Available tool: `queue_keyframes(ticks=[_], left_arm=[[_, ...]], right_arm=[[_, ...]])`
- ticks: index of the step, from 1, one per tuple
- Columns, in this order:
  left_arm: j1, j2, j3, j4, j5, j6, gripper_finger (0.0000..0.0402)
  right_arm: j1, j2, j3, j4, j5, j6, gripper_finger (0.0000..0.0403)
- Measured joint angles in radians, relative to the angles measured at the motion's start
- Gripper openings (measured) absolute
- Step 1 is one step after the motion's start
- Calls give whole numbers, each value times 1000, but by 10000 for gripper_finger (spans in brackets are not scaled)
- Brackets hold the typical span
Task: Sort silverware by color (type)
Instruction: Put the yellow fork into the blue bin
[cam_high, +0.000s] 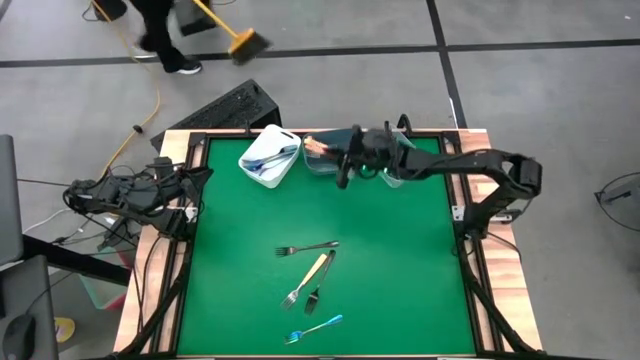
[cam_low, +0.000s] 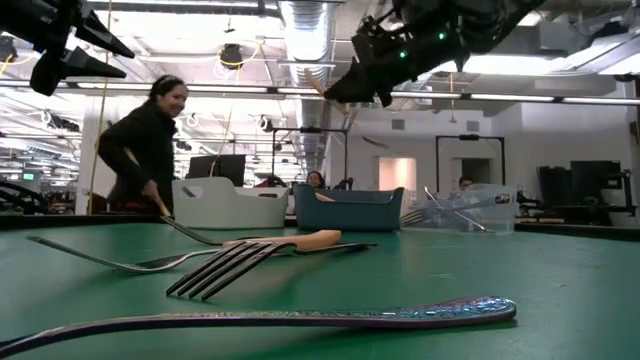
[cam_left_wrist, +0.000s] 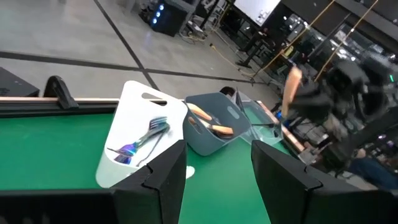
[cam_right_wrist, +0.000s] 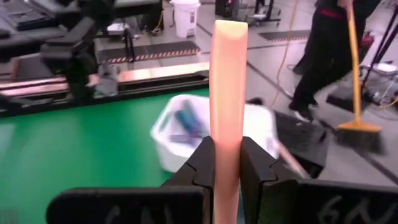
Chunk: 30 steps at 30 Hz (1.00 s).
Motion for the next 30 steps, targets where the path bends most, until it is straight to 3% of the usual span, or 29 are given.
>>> queue_keyframes(ticks=[11, 18, 30], left_arm=[[0, 0, 0, -24, -47, 0, 164], [0, 0, 0, -30, -45, 0, 164], [0, 0, 0, -60, -38, 0, 164]], right_arm=[[-221, 117, 3, 104, -329, -33, 46], [-263, 225, 83, 77, -383, -49, 46], [-269, 360, 317, -391, -378, -249, 47]])
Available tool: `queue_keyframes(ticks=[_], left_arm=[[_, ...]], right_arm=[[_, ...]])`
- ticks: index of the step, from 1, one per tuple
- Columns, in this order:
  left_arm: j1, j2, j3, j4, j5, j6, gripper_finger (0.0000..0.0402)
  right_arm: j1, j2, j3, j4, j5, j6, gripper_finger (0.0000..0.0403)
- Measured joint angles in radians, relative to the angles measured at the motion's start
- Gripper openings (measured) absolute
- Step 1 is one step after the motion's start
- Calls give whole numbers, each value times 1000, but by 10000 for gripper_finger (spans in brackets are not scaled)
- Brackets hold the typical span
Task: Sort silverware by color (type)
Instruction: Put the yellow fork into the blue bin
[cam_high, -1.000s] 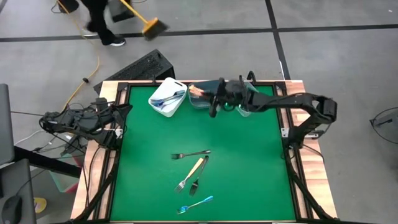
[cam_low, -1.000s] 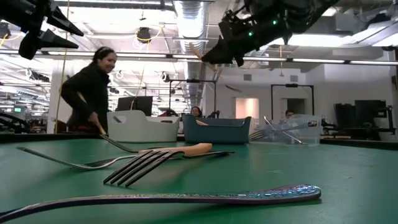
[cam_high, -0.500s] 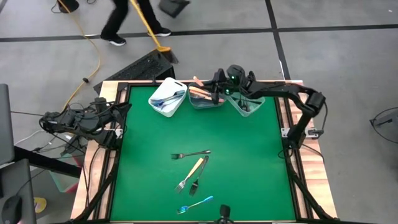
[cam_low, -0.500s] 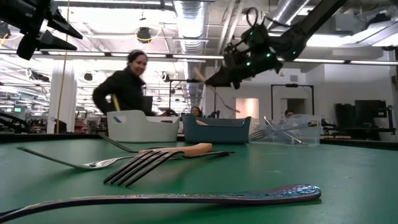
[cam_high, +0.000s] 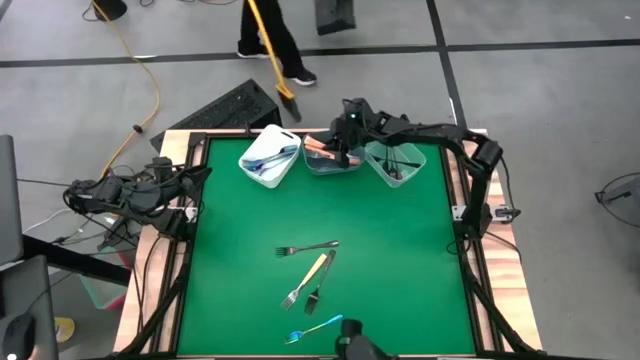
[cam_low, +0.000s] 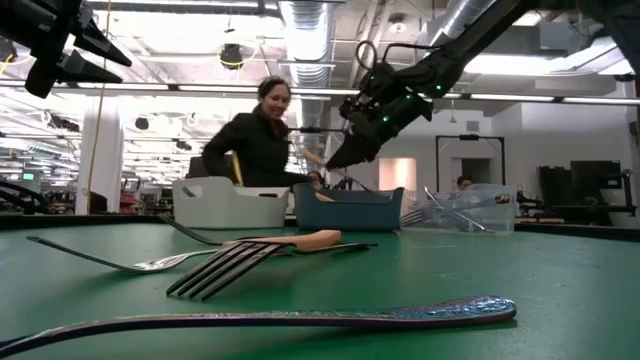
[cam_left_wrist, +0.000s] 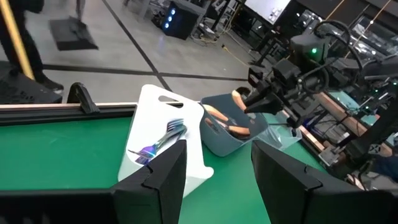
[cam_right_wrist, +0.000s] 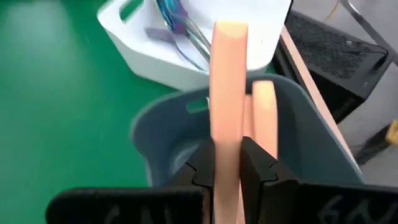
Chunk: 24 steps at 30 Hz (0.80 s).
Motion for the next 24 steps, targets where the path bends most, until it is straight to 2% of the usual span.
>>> queue_keyframes(ticks=[8, 24], left_arm=[[0, 0, 0, -1, 0, 0, 164], [0, 0, 0, 0, 0, 0, 164]], right_arm=[[-1, 65, 85, -100, 44, -80, 47], [-21, 67, 87, -179, 42, -121, 47]])
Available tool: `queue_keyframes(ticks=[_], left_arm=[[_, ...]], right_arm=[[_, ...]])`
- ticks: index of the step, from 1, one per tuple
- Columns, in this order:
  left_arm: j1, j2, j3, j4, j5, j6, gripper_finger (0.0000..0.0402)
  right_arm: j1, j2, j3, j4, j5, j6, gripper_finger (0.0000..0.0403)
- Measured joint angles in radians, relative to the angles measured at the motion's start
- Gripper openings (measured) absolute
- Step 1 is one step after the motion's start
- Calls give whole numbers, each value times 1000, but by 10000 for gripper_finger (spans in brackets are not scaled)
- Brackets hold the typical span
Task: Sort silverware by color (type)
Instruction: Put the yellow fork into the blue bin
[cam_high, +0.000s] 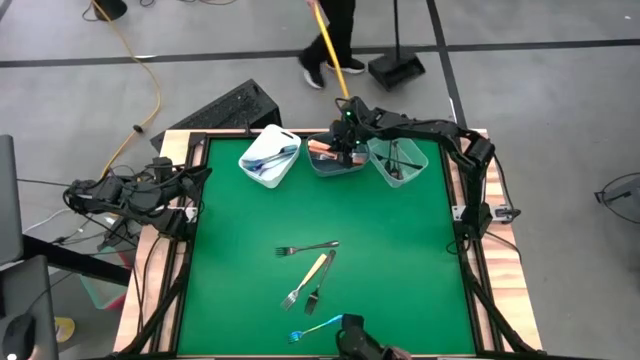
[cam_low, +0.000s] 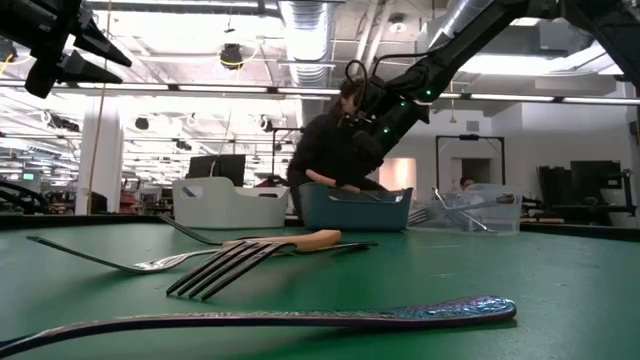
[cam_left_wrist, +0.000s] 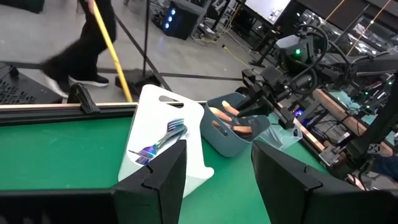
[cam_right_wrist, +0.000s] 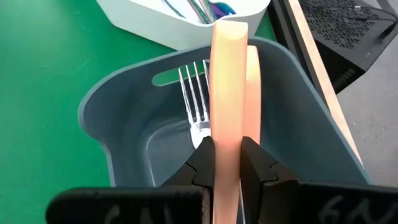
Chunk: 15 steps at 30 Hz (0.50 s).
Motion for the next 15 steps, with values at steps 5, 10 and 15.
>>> queue_keyframes(ticks=[5, 10, 15], left_arm=[[0, 0, 0, 0, 0, 0, 164], [0, 0, 0, 0, -1, 0, 164], [0, 0, 0, 0, 0, 0, 164]], right_arm=[[-2, 0, 0, 1, 0, -17, 47], [-5, 7, 0, 7, 0, -19, 47], [-1, 28, -1, 9, 8, -22, 47]])
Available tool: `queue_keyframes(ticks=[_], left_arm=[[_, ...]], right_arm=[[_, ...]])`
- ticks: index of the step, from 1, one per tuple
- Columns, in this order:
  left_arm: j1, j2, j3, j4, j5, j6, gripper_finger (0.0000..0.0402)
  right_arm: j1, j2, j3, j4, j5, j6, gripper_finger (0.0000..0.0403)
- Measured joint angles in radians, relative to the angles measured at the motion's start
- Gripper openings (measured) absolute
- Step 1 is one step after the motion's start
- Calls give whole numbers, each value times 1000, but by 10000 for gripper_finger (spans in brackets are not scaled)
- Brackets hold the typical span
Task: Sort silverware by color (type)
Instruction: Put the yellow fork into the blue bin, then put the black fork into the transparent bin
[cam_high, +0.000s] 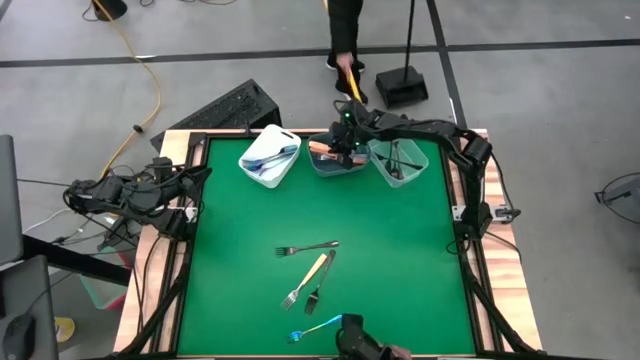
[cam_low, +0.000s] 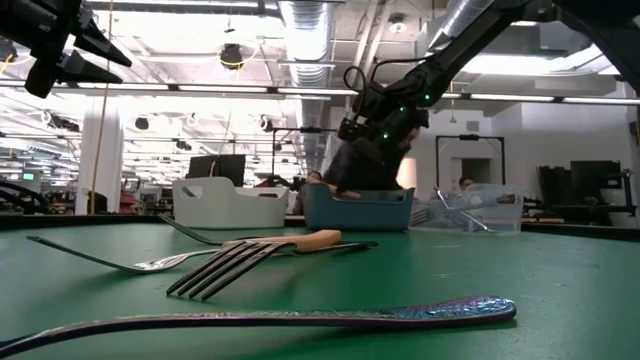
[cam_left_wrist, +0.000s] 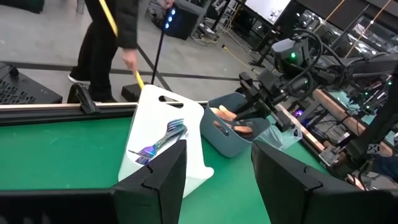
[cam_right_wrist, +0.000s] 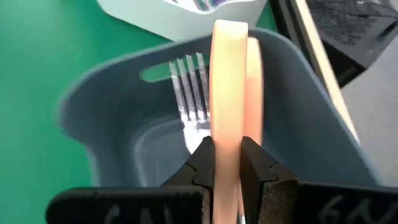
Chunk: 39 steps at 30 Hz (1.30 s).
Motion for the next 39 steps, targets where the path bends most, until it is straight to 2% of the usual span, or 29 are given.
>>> queue_keyframes(ticks=[5, 16, 32, 39], left_arm=[[0, 0, 0, 0, -1, 0, 164], [0, 0, 0, 0, -2, 0, 164], [0, 0, 0, 0, 1, 0, 164], [0, 0, 0, 0, 18, 0, 164]], right_arm=[[2, 3, 0, 10, 20, -4, 53], [2, 3, 0, 10, 25, -5, 96], [4, 3, 0, 6, 51, -5, 107], [7, 2, 54, -83, 119, -18, 159]])
